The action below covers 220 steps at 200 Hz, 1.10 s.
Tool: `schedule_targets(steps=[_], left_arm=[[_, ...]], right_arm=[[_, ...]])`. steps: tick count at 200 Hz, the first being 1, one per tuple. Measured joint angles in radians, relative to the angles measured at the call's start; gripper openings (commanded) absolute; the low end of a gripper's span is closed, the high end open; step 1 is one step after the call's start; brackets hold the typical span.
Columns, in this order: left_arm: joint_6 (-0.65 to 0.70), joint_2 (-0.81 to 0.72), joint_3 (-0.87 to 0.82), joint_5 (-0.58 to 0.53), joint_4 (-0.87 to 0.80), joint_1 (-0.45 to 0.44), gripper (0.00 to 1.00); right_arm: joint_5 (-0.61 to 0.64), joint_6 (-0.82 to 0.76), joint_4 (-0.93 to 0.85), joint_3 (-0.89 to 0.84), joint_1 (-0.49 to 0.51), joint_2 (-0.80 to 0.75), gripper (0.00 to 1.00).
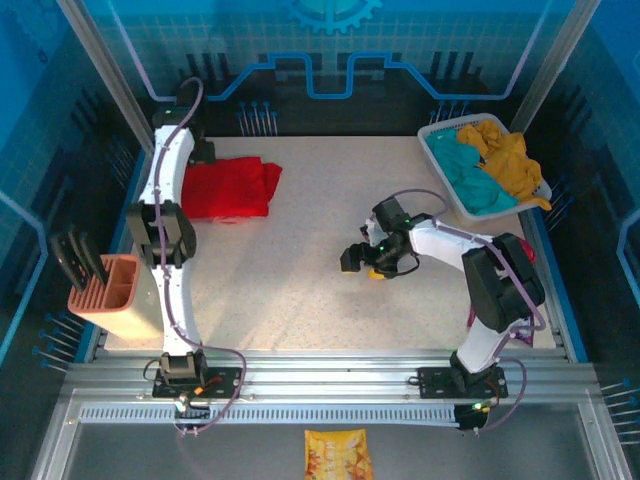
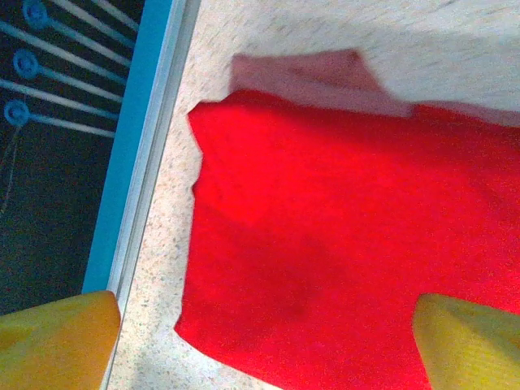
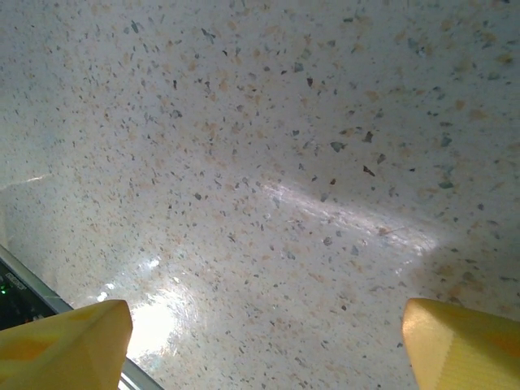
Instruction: Fold and stack the t-shirts
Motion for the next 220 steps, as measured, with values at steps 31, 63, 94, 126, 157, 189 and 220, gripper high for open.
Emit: schedule_targets(steps=[31,63,94,126,157,189,220], left_arm=[[0.000,-0.128,-0.100,0.071,0.037,-0.047,0.99],[-0.019,-0.264,-0.280,0.174,0.097,-0.048,0.99],[-0.039,-0.421,-0.527,0.288,0.228,-0.061,0.99],[-0.065,-0.620,-0.797,0.392,0.406,-0.074,0.99],[-0.072,-0.787,-1.032,0.451,0.598,-0.074,0.99],[-0.070,-0.867,-1.180,0.473,0.711,-0.074,0.99],[-0.067,-0.949,-1.388,0.479,0.856,-0.074,0.99]], right_arm=[[0.039,-0.019,-0.023,0.024,0.000,-0.037,0.94],[0.078,-0.054,-0.029,0.060,-0.002,-0.078,1.00],[0.127,-0.095,-0.023,0.065,-0.012,-0.141,1.00],[0.150,-0.132,0.040,0.040,-0.089,-0.233,1.00],[0.208,-0.193,0.110,-0.036,-0.161,-0.342,1.00],[0.296,-0.269,0.188,-0.153,-0.177,-0.478,1.00],[0.360,-0.333,0.319,-0.315,-0.212,-0.601,1.00]])
